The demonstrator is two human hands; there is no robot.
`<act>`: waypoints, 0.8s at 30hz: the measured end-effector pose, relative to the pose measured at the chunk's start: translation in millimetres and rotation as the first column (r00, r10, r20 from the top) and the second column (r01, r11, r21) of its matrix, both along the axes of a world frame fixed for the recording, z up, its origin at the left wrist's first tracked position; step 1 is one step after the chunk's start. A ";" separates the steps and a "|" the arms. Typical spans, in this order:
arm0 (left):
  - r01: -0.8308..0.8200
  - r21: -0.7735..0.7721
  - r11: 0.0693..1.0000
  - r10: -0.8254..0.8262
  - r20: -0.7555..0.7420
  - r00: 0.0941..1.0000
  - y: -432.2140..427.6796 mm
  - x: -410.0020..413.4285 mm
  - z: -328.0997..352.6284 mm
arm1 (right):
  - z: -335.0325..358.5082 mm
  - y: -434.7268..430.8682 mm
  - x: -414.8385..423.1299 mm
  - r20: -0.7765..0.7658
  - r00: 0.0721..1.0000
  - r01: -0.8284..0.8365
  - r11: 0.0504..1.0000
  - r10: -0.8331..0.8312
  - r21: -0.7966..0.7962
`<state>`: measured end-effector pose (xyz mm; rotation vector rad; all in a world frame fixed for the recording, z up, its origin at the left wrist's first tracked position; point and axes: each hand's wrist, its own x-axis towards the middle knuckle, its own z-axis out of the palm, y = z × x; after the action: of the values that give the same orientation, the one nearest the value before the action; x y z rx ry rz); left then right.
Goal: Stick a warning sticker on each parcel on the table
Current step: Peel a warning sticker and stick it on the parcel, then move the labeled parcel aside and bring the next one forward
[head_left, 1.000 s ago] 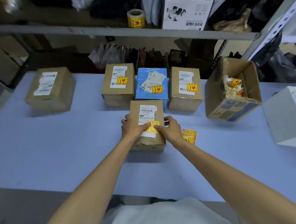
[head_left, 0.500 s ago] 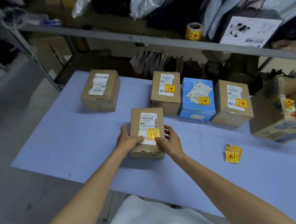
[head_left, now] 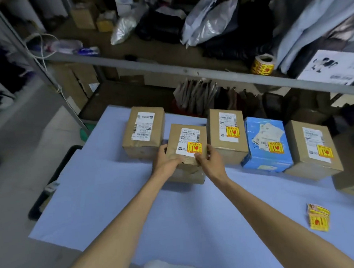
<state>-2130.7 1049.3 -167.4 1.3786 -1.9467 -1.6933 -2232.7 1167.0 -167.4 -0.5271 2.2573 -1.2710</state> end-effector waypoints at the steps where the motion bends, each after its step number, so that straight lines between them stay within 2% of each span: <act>1: 0.008 0.003 1.000 -0.008 -0.007 1.000 -10.1 -9.2 -0.1 | 2.0 -8.4 -8.2 -0.007 1.000 -0.008 1.000 0.008 0.025; 8: 0.111 -0.135 0.985 -0.086 0.173 0.981 -50.1 -59.9 -11.5 | 0.7 -58.5 -57.9 -0.070 0.997 0.000 0.980 0.014 0.199; 17: 0.200 -0.161 0.966 -0.160 0.234 0.959 -73.3 -80.3 -25.1 | -4.1 -79.1 -77.0 -0.077 0.997 0.001 0.925 0.030 0.381; 18: 0.206 -0.157 0.966 -0.169 0.219 0.961 -76.4 -80.2 -23.9 | -2.4 -80.7 -74.3 -0.113 0.993 0.005 0.916 0.044 0.402; 20: 0.191 -0.190 0.963 -0.168 0.131 0.977 -86.4 -77.9 -14.4 | 4.5 -88.0 -61.8 -0.284 0.952 0.021 0.898 0.117 0.440; 22: 0.120 -0.323 0.939 -0.107 0.058 0.993 -108.0 -71.3 -1.4 | 14.3 -107.3 -42.3 -0.432 0.872 -0.037 0.910 0.231 0.414; 24: 0.018 -0.437 0.899 0.017 0.077 0.997 -135.2 -59.0 5.4 | 21.5 -132.0 -19.1 -0.396 0.865 -0.172 0.924 0.308 0.342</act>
<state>-2189.7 914.1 -162.0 1.2813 -2.1929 -1.1097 -2251.8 1034.9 -145.8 -1.0362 2.5815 -0.7140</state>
